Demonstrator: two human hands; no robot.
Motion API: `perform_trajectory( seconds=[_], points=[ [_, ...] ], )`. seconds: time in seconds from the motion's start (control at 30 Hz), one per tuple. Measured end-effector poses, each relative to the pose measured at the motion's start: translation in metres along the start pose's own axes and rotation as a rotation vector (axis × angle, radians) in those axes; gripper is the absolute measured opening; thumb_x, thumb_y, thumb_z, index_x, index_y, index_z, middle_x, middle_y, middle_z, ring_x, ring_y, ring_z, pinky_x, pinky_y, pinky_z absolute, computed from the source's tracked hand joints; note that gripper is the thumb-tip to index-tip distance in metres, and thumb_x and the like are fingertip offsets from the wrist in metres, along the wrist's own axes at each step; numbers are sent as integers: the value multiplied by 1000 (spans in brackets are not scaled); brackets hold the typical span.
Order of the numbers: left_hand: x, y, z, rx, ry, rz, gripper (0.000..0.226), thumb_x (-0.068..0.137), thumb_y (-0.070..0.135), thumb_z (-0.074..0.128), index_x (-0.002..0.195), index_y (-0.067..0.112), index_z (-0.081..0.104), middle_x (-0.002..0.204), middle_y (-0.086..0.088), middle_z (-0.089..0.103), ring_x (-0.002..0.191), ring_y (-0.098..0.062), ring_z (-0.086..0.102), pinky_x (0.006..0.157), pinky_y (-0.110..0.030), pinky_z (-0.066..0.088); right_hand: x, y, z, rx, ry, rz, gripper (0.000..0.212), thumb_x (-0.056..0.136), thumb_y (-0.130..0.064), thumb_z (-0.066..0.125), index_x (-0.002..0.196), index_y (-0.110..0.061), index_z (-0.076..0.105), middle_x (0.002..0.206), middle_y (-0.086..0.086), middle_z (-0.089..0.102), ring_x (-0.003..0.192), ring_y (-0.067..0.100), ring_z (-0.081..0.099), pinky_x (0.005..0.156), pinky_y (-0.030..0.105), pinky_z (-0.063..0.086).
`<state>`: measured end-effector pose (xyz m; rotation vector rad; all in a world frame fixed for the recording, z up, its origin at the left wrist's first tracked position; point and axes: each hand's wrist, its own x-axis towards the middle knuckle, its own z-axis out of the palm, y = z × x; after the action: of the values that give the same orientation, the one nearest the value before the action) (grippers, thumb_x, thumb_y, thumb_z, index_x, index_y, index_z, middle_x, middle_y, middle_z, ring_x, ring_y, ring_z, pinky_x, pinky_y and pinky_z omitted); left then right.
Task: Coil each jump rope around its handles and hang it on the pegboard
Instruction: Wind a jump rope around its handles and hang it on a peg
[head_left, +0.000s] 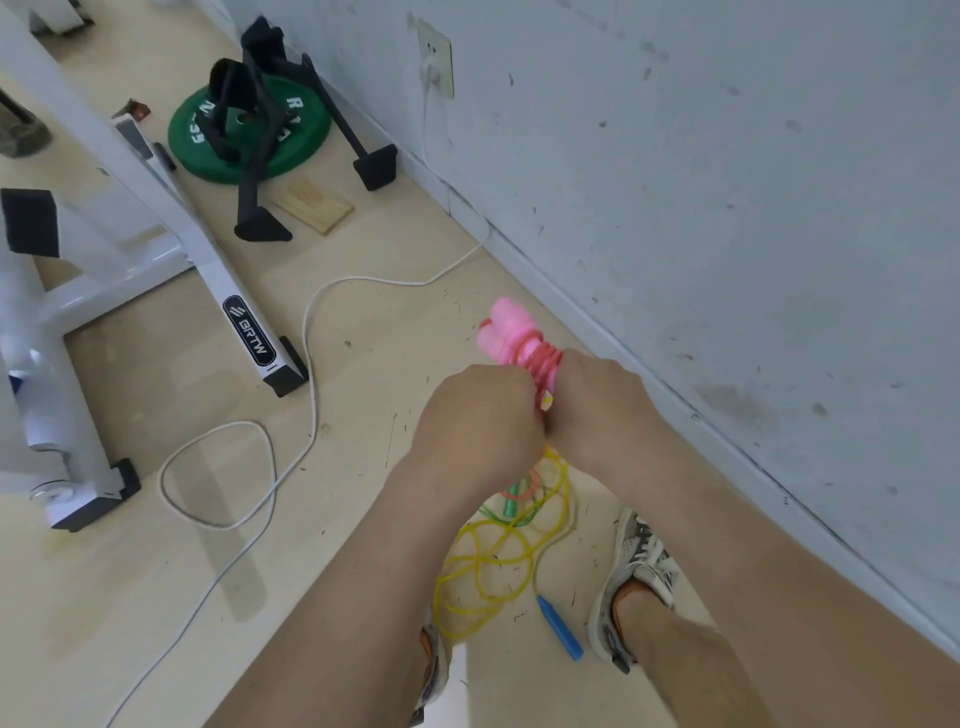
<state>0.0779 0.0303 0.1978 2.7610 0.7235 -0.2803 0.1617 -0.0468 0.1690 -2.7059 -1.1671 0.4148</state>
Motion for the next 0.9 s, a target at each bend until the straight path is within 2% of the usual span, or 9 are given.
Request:
perform_trajectory(
  seconds=[0.07,0.17,0.33,0.4,0.5,0.6,0.77,0.83,0.9],
  points=[
    [-4,0,-1,41,67,35,14,84,21,52,72,17,46,68,-3,43,69,-28,47,57,-32,29,-4,3,-1,-7,-98,-48,7,86,-20,55,93,-22,52,97,8,67,89,34,62,68,30,37],
    [-9,-4,-3,28,178,172,13,83,27,55,84,15,62,78,-3,60,81,-29,57,63,-34,39,-7,0,-3,1,-421,-57,27,79,-39,67,71,-23,48,78,-2,62,77,24,56,59,29,38],
    [-4,-26,-10,-338,116,284,25,69,40,69,89,26,76,84,6,68,84,-15,61,73,-33,46,-9,-1,-17,27,-716,-163,55,68,-65,75,98,-20,66,94,0,68,90,20,64,85,35,53],
    [-5,-33,-11,-484,44,246,21,66,38,76,84,26,78,79,9,69,77,-9,61,72,-32,49,-12,-3,-28,51,-766,-232,42,70,-60,77,83,-22,62,83,-4,65,79,15,61,73,26,50],
    [-3,-42,-13,-624,-99,169,5,74,27,80,77,25,77,70,8,71,64,0,60,64,-22,49,-16,-5,-43,20,-713,-279,49,66,-60,80,64,-20,53,60,-6,51,58,12,50,54,25,39],
    [-3,-49,-14,-776,-232,128,8,79,29,76,72,25,75,67,-5,70,60,-4,55,60,-23,45,-15,2,-55,125,-644,-297,48,60,-60,83,64,-16,64,46,-9,51,45,5,45,49,21,36],
    [-9,-49,-31,-1239,-451,90,24,82,20,68,59,14,71,54,0,62,46,-6,53,48,-16,43,-20,0,-72,812,-553,-237,89,78,-78,49,59,9,55,49,14,53,38,12,45,42,17,33],
    [1,-86,8,-1408,-482,-37,25,80,24,65,78,-1,71,61,-7,62,44,-12,54,47,-22,49,-20,-2,-73,964,-443,-164,89,84,-71,31,58,11,56,44,19,50,33,18,39,40,19,27],
    [25,-126,60,-1544,-407,-192,52,88,29,66,124,-5,51,79,-14,56,49,-22,55,53,-48,54,-19,-2,-70,1037,-356,-107,84,96,-58,28,64,15,53,43,21,48,32,19,32,41,23,21]
  ],
)
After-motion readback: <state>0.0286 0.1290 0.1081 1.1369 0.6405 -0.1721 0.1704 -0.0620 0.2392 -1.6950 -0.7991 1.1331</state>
